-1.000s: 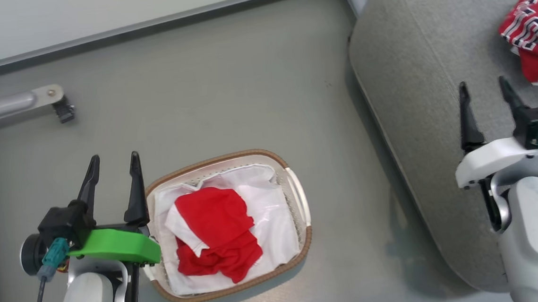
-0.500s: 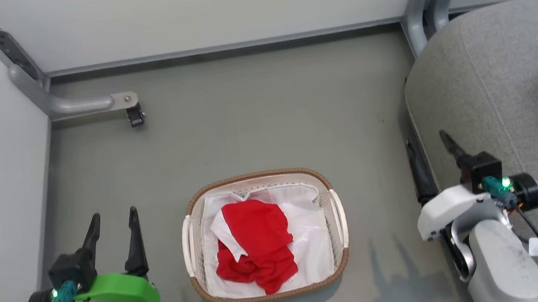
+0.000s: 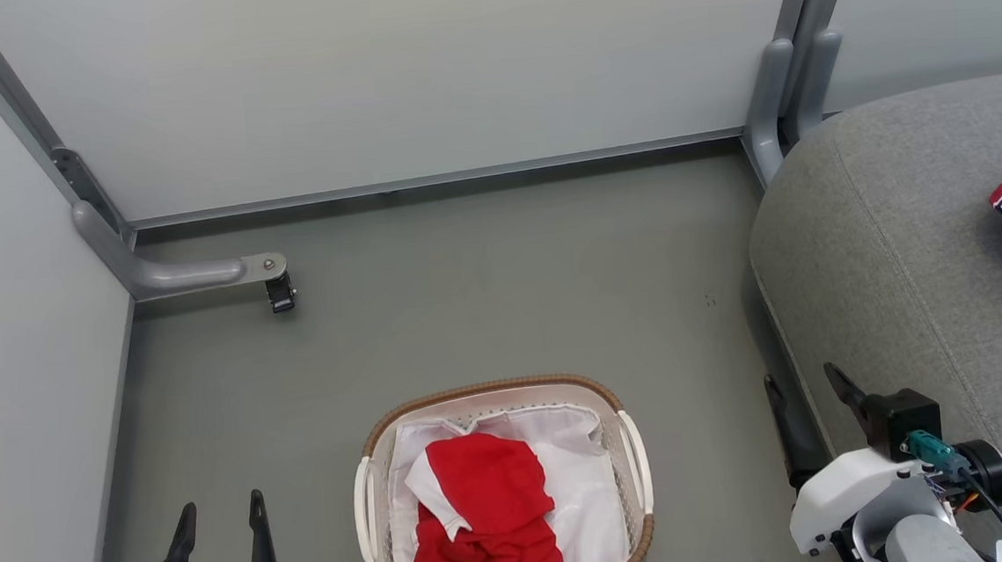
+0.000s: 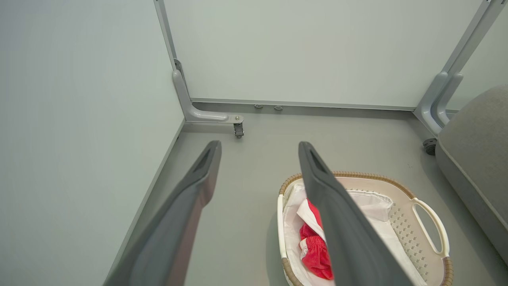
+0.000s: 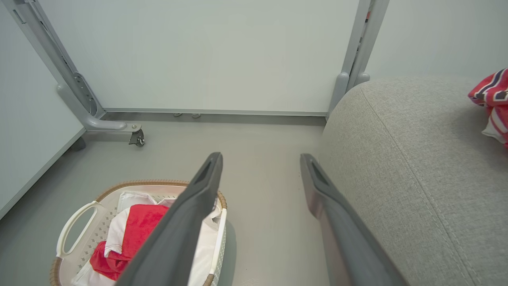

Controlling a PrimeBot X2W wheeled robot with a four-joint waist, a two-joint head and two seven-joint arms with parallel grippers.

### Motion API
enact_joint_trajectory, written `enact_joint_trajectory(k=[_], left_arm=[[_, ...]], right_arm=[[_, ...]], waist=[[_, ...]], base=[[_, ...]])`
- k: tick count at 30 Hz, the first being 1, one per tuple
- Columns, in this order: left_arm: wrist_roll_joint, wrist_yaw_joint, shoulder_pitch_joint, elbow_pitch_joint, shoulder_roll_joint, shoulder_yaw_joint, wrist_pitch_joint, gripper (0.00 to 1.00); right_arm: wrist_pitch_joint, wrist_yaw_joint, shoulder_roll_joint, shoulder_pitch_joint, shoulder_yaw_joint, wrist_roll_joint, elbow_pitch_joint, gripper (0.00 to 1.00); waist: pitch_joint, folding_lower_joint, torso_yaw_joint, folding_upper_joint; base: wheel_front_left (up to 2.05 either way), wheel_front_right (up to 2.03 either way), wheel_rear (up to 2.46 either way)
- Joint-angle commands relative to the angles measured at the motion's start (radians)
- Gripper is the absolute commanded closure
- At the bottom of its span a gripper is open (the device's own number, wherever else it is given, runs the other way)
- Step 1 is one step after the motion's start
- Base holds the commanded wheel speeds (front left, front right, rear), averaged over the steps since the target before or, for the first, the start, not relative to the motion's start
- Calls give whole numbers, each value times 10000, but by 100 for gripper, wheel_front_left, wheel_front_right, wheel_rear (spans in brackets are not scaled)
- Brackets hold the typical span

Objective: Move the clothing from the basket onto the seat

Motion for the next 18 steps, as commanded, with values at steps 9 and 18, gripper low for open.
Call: enact_joint_trajectory(k=[9,18], left_arm=[[-139,-43,46,27,-35,-373,2,0],[-1013,-43,-727,775,-32,-1491,2,0]], right_arm=[[-23,-14,-42,154,24,-22,-5,0],[-23,-14,-38,-494,408,7,-205,0]], waist=[[-6,1,-166,0],[836,1,-545,0]], base=[[0,0,0],[0,0,0]])
